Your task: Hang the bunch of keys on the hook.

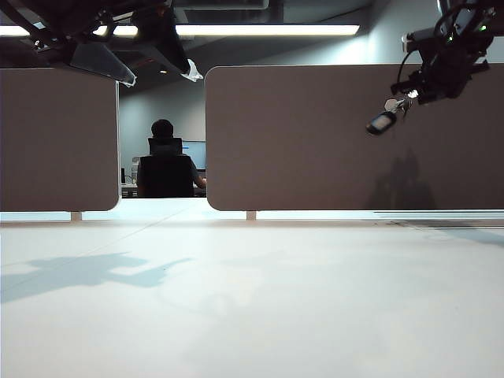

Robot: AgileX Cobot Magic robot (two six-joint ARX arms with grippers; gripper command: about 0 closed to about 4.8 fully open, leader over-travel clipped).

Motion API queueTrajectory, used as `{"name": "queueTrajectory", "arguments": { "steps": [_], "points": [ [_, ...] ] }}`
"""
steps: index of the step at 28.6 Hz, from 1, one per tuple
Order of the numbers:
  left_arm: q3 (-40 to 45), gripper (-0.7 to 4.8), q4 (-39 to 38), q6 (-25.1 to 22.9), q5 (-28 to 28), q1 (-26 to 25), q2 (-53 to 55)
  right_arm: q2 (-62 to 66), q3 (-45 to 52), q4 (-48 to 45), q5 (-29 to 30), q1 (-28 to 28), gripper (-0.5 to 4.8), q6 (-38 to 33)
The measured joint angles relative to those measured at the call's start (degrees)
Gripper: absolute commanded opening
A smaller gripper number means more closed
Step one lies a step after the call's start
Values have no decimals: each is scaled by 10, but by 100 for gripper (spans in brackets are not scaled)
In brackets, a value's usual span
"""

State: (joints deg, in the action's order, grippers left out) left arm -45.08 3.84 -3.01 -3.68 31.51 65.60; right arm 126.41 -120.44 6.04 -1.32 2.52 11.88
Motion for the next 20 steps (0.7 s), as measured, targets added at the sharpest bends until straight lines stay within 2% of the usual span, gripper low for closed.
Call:
{"name": "queueTrajectory", "arguments": {
  "steps": [9,20],
  "points": [
    [0,479,-2,0,-15,0,0,25,-3,-32,25,1,-9,2],
    [0,479,-22,0,-26,0,1,66,-53,-49,46,-8,-9,3]
  ]
}}
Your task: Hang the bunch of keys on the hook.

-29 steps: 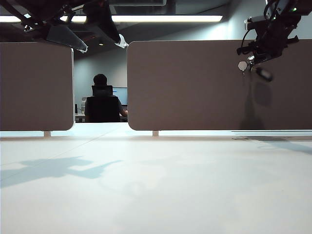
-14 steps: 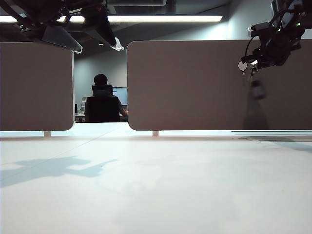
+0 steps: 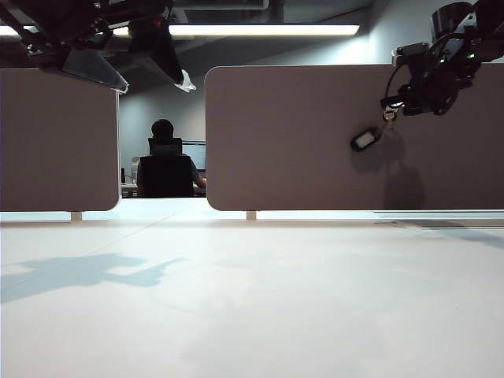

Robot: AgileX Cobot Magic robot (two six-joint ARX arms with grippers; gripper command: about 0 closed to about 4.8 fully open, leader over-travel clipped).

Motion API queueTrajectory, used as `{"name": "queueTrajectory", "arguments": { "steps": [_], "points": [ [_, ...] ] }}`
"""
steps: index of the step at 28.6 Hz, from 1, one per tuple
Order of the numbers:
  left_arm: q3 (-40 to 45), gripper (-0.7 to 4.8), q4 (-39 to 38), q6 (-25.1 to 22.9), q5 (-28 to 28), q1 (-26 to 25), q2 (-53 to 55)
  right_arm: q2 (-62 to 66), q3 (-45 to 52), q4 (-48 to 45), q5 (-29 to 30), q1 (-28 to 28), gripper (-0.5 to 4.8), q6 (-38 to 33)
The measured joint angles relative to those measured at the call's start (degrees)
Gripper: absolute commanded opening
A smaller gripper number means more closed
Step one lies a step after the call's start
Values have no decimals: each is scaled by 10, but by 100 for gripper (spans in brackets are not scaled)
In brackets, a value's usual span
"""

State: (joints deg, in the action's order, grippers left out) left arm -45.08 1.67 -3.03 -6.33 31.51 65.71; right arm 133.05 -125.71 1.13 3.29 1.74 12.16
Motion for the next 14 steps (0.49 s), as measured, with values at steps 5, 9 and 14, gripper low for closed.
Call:
{"name": "queueTrajectory", "arguments": {
  "steps": [5,9,14],
  "points": [
    [0,479,-1,-4,-4,0,0,23,-20,-1,-5,-4,-9,0],
    [0,479,-5,-19,-4,0,0,36,-20,3,-32,-2,-9,0],
    [0,479,-11,-24,-14,-1,0,37,-20,-2,-33,0,-9,14]
  ]
}}
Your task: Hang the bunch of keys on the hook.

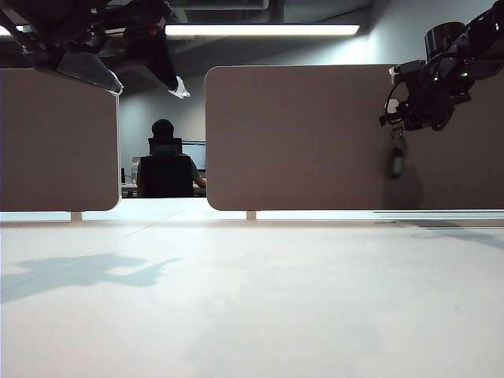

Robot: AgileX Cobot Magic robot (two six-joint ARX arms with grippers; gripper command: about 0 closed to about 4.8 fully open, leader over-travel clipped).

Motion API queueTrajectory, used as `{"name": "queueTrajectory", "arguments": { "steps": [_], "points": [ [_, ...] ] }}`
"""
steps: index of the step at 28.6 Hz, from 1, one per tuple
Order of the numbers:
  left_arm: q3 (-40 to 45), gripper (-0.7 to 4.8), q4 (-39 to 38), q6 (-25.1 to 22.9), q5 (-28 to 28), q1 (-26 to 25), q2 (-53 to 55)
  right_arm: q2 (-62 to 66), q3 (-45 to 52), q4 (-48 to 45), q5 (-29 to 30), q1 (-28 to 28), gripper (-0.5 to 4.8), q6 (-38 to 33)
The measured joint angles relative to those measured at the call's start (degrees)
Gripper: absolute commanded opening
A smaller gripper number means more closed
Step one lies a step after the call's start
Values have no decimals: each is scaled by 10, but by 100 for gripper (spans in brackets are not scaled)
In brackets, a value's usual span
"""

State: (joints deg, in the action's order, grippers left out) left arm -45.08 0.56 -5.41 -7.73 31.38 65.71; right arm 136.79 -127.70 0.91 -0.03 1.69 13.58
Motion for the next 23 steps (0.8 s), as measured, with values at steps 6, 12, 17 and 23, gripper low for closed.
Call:
{"name": "queueTrajectory", "arguments": {
  "steps": [6,12,17,23],
  "points": [
    [0,479,-4,0,0,-1,0,0,0,-8,0,0,-9,11],
    [0,479,-4,0,0,-1,0,1,-7,-11,0,0,-9,13],
    [0,479,-4,0,-5,-1,0,1,-7,-18,0,0,-9,19],
    [0,479,-4,0,-5,-1,0,3,-7,-40,0,1,-9,20]
  ]
}}
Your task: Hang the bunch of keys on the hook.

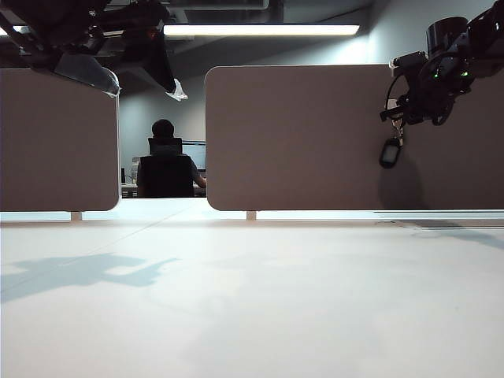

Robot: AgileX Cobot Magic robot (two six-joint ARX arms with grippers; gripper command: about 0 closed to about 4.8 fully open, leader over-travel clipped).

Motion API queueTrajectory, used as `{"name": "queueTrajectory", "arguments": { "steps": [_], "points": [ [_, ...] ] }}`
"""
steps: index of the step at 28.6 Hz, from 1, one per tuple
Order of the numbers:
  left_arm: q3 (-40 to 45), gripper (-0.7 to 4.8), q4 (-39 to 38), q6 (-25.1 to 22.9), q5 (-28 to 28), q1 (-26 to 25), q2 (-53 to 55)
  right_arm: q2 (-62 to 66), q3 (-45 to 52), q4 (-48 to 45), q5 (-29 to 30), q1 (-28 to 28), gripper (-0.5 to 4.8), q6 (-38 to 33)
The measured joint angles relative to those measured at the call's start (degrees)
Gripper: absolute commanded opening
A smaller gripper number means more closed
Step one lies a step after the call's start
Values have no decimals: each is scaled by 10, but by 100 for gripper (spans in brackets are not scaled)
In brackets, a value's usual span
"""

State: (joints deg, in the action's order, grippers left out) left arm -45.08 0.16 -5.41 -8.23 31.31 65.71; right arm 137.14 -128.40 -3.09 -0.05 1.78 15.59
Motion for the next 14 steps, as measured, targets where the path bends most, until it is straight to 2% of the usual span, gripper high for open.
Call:
{"name": "queueTrajectory", "arguments": {
  "steps": [8,14],
  "points": [
    [0,479,-13,-2,-9,0,0,10,-1,-31,13,0,-9,0],
    [0,479,-15,-4,-10,0,0,27,-1,-17,7,-16,-9,-1]
  ]
}}
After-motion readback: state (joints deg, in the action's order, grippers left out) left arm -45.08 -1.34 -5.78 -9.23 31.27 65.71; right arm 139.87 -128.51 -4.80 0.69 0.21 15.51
